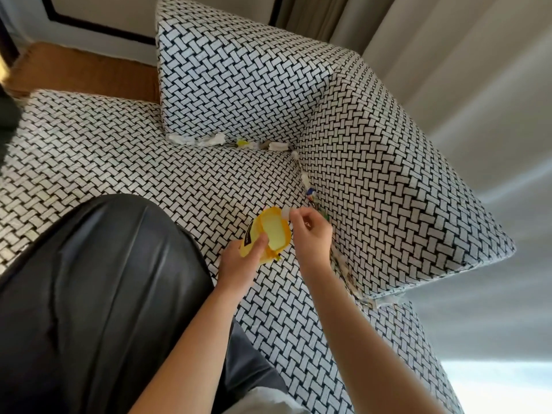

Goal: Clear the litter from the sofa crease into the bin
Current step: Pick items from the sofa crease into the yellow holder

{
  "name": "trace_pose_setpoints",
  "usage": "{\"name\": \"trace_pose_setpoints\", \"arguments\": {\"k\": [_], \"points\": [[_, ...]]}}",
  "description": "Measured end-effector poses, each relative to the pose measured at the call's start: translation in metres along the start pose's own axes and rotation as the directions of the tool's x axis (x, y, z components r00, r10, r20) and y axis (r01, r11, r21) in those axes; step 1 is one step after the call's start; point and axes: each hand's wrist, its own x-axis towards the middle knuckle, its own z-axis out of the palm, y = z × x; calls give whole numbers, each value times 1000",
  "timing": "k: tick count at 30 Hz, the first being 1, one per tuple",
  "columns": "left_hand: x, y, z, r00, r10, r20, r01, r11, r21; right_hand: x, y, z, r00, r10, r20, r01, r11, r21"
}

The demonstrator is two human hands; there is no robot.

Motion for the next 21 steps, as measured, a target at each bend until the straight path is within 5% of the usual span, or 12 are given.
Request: {"name": "trace_pose_setpoints", "arguments": {"k": [4,7,9,18,21], "points": [[0,-2,-3,1000,17,3,-17,1000,19,-15,15,3,992,-109,-58,100,986,-132],[0,0,-4,999,43,5,-43,999,14,3,43,1,987,44,-156,-55,996,-66],[2,-1,-3,1000,25,-3,-25,1000,18,15,61,-3,979,140,-148,-165,972,-170],[13,-7,1,998,-21,-57,20,1000,-17,102,59,6,993,103,-58,-114,692,-713],[18,-11,4,998,-21,-65,19,999,-25,127,53,4,986,159,-56,-144,621,-770]]}}
